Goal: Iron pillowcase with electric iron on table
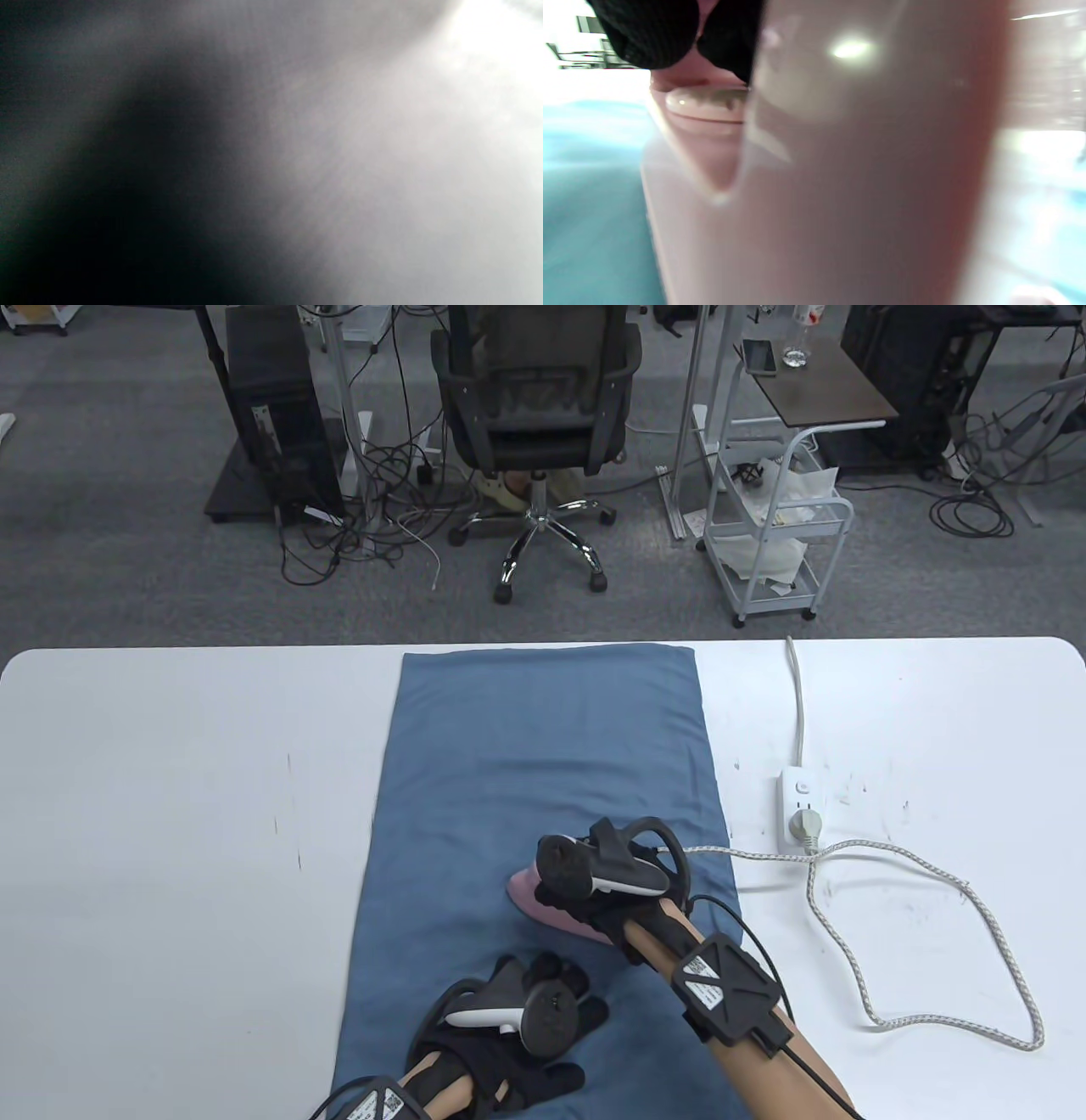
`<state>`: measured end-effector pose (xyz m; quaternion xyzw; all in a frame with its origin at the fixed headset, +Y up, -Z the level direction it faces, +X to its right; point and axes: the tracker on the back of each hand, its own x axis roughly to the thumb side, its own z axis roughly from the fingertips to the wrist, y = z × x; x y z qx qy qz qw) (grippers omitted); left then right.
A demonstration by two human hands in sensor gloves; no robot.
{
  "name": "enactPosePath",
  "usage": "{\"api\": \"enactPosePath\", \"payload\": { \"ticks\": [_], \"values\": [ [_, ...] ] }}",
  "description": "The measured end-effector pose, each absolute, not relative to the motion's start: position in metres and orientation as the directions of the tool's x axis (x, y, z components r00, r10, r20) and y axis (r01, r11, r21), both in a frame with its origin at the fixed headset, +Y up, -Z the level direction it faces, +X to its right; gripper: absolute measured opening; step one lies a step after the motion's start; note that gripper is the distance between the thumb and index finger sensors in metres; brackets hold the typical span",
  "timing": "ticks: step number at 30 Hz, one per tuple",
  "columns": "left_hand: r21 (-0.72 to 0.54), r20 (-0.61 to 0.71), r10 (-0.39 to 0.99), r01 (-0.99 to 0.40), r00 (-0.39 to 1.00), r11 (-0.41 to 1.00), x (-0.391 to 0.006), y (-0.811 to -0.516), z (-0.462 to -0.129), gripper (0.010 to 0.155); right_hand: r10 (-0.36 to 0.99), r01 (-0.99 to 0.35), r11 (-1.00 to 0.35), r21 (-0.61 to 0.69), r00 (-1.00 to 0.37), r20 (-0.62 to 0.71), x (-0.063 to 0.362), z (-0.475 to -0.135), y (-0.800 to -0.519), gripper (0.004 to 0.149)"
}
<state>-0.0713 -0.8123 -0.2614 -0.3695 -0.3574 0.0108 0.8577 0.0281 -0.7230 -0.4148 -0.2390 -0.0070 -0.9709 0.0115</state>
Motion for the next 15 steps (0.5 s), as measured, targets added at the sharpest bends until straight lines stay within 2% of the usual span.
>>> {"api": "enactPosePath", "payload": {
  "ticks": [4,7,10,15],
  "values": [
    [-0.642,0.605,0.283,0.245,0.744,0.726,-0.071,-0.812,-0.262,0.077,0.002,0.006,-1.0,0.021,-0.938,0.348,0.031,-0.451,-0.724,0.063],
    [-0.642,0.605,0.283,0.245,0.744,0.726,-0.071,-0.812,-0.262,0.077,0.043,-0.031,-0.999,0.042,-0.941,0.336,0.033,-0.457,-0.723,0.063],
    [-0.642,0.605,0.283,0.246,0.744,0.726,-0.071,-0.812,-0.262,0.077,0.044,-0.028,-0.999,0.047,-0.923,0.381,0.033,-0.449,-0.719,0.063],
    [-0.642,0.605,0.283,0.246,0.744,0.726,-0.071,-0.812,-0.262,0.077,0.064,-0.064,-0.998,0.018,-0.848,0.527,0.031,-0.409,-0.709,0.062]
  ]
}}
